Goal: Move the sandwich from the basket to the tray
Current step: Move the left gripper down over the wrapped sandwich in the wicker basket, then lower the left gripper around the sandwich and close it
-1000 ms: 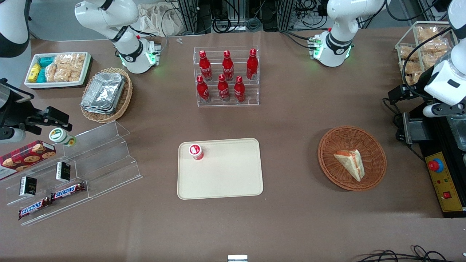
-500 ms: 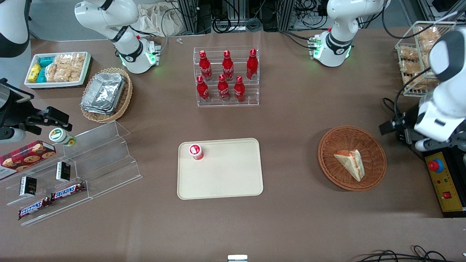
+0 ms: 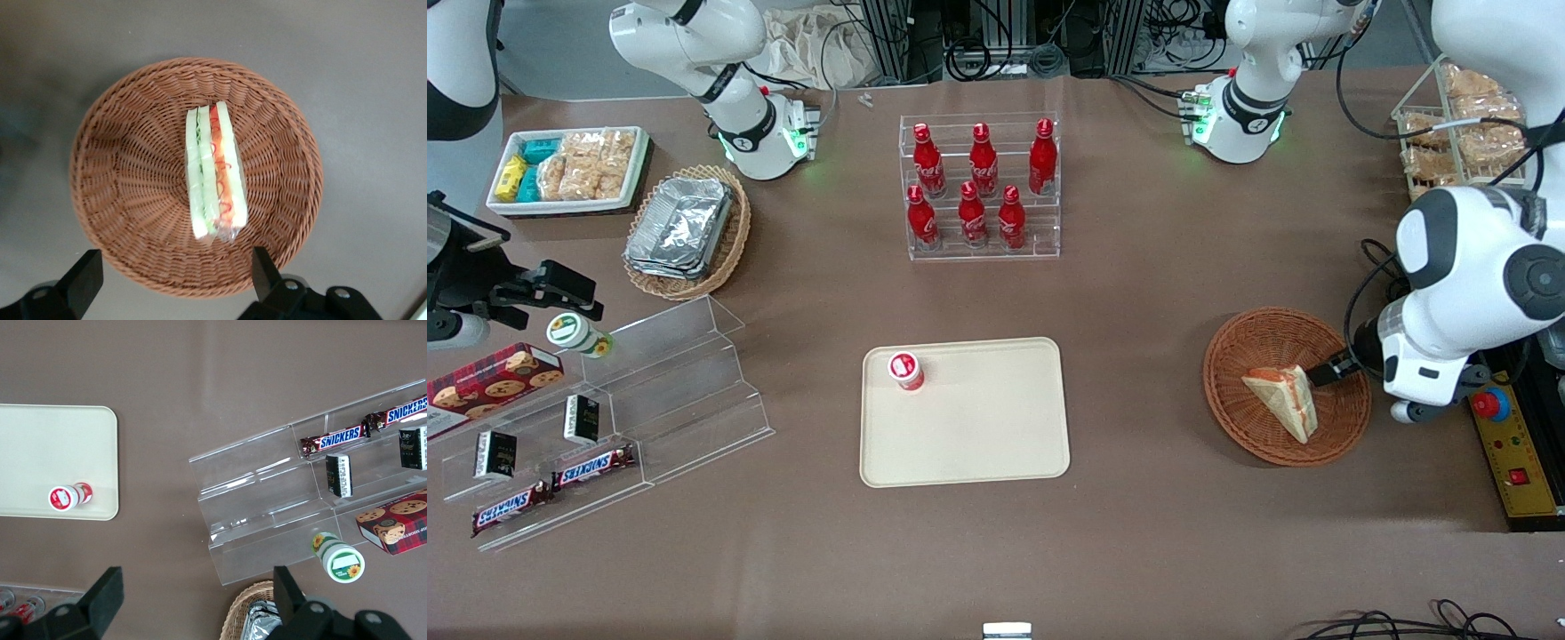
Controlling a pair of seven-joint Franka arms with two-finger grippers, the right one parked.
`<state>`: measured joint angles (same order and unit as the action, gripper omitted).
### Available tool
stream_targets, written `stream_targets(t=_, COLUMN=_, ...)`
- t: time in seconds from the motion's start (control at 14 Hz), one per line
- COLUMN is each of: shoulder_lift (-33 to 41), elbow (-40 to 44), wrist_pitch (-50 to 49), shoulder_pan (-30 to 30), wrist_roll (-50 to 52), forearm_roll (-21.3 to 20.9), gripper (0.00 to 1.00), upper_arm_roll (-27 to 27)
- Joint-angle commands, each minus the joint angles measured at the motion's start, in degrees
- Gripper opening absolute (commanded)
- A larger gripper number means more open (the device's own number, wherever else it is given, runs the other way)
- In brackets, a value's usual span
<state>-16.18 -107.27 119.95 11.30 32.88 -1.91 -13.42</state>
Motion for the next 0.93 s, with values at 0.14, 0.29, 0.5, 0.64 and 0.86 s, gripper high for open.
stream_targets(t=0.14, shoulder_lift=-5.08, elbow=0.92, wrist_pitch=5.46, shoulder_pan=-1.28, wrist_roll=6.05, forearm_roll=-0.38, gripper=0.99, upper_arm_roll=-0.11)
stream_targets(t=0.29, shoulder_lift=-6.31, elbow=1.19, wrist_pitch=6.86, shoulder_pan=-1.55, wrist_roll=7.10, forearm_roll=-0.38, gripper=0.99, upper_arm_roll=-0.11)
stream_targets(t=0.5, shoulder_lift=-8.25, elbow=0.75, wrist_pitch=9.68, shoulder_pan=-1.37, wrist_roll=7.19, forearm_roll=-0.47, gripper=0.99, upper_arm_roll=-0.03)
stream_targets(t=0.64, shoulder_lift=-8.43, elbow=0.31, wrist_pitch=9.68, shoulder_pan=-1.46, wrist_roll=7.28, forearm_roll=-0.47, gripper=0.99, upper_arm_roll=-0.03)
stream_targets(t=0.86, shoulder_lift=-8.87, elbow=-0.39, wrist_pitch=9.77, shoulder_pan=-1.37, wrist_roll=7.37, forearm_roll=-0.47, gripper=0.99, upper_arm_roll=0.06)
